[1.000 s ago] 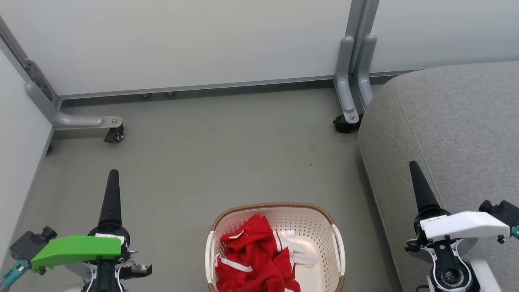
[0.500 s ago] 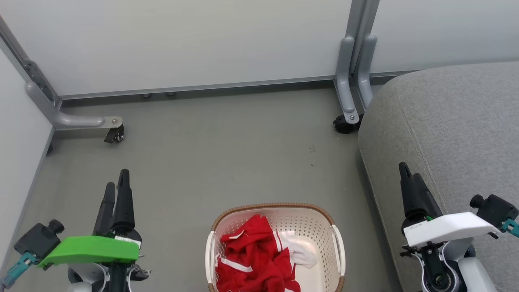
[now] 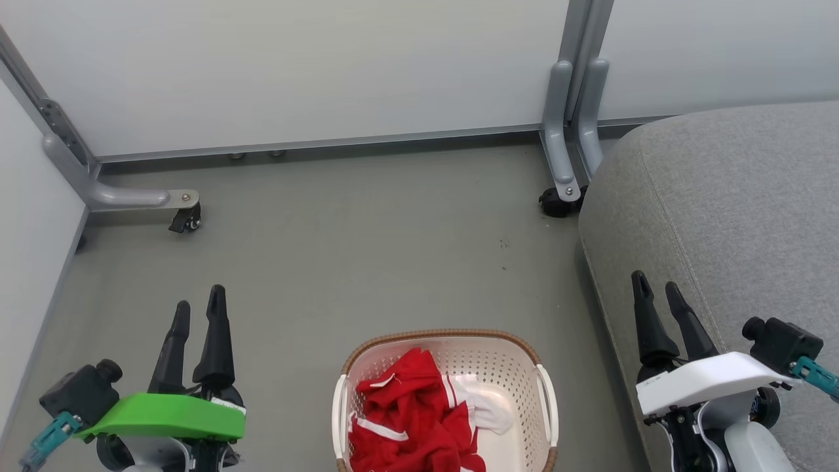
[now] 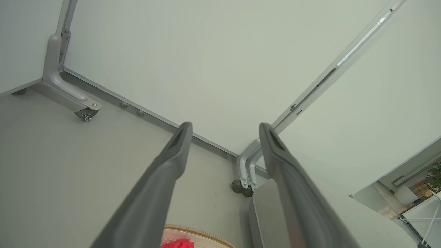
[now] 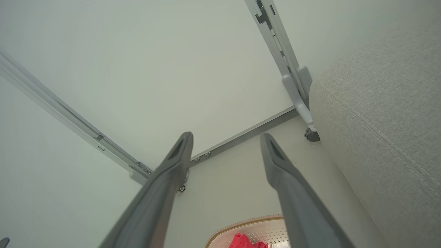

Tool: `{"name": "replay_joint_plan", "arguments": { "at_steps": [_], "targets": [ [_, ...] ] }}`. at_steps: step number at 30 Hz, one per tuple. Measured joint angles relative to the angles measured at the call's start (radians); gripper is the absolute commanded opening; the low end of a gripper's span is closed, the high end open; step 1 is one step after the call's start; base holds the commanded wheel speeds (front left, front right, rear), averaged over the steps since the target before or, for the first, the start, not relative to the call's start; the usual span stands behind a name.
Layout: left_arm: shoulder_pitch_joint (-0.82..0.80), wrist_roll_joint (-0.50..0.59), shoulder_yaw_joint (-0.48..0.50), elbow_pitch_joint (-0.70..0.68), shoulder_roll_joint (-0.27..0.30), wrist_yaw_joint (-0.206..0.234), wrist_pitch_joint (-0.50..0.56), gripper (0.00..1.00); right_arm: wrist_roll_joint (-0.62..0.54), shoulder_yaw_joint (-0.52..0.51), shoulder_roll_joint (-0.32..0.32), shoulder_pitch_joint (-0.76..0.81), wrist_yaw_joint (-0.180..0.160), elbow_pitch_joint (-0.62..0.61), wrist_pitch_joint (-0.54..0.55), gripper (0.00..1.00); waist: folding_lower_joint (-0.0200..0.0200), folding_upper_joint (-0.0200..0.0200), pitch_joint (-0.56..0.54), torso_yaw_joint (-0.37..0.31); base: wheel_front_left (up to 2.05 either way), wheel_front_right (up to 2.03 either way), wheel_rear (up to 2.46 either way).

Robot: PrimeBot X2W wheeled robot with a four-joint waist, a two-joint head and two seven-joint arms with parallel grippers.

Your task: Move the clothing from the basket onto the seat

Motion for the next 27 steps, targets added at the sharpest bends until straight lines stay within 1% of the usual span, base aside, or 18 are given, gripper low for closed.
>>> {"name": "replay_joint_plan", "arguments": {
  "at_steps": [14,27],
  "targets": [
    [0.008,0.179,-0.024,0.016,0.006,0.000,-0.038,1.00,-0.179,0.021,0.001,0.002,0.000,0.006,-0.039,1.00,0.0000,0.0000,0.003,-0.001,0.00,0.00,0.00],
    [0.021,0.301,-0.031,0.033,0.007,0.000,-0.069,1.00,-0.302,0.040,0.003,0.004,0.000,0.019,-0.070,1.00,0.0000,0.0000,0.008,-0.002,0.00,0.00,0.00]
  ]
}}
